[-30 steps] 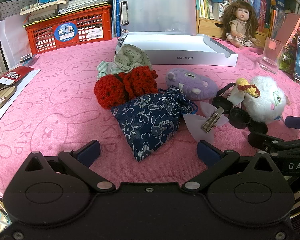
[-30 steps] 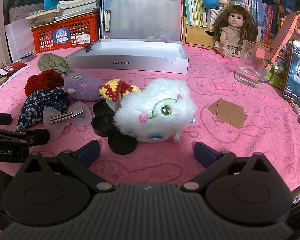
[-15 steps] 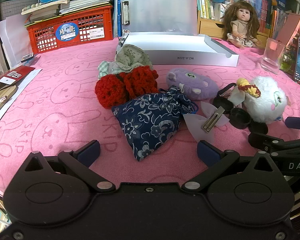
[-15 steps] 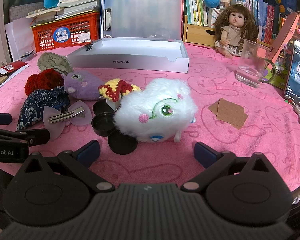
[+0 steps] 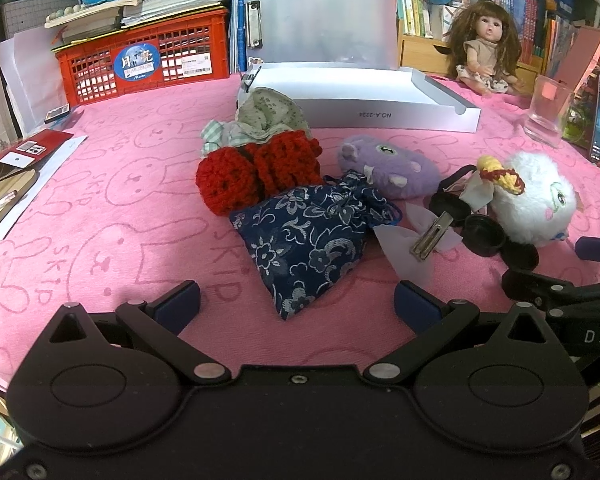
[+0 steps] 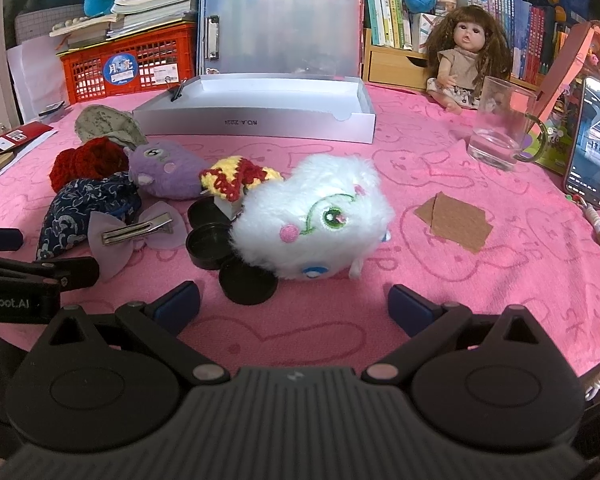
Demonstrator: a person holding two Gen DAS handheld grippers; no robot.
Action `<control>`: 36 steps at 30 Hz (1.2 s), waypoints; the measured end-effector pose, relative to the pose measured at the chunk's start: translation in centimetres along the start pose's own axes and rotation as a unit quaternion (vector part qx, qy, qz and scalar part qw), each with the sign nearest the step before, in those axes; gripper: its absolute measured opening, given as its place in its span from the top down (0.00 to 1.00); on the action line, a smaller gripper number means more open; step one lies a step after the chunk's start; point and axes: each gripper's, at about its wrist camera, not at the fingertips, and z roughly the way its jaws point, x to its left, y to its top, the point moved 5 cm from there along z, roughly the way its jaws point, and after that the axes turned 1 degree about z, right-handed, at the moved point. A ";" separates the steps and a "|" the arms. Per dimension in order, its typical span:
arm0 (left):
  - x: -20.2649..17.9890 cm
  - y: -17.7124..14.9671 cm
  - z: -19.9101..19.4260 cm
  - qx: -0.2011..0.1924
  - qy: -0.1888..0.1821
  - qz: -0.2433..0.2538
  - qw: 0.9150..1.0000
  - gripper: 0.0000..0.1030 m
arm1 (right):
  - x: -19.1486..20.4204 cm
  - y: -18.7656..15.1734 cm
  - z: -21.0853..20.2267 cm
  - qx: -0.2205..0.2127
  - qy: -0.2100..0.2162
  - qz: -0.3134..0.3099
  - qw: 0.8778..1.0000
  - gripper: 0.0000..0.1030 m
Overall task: Organize objects
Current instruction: 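Close the left gripper on the silver hair clip while the right gripper grasps a black round lid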
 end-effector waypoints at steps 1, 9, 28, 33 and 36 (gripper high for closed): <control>0.1 0.0 0.0 0.000 0.001 -0.001 1.000 0.00 | 0.1 0.0 -0.1 -0.001 0.002 -0.001 1.000 0.00; 0.9 0.3 -0.6 -0.011 -0.004 -0.012 1.000 0.12 | 1.1 -0.1 -0.8 -0.004 0.019 -0.009 1.000 0.09; -0.3 2.0 -4.3 -0.100 -0.078 -0.007 0.992 0.50 | 1.1 0.4 -1.2 -0.018 0.027 0.003 0.999 0.50; -1.6 2.2 -5.1 -0.117 -0.116 0.012 0.986 0.56 | 1.0 0.6 -1.0 -0.018 0.028 0.005 0.999 0.53; -2.6 2.1 -5.1 -0.114 -0.135 0.027 0.984 0.64 | 1.0 0.6 -1.0 -0.018 0.030 0.003 0.999 0.56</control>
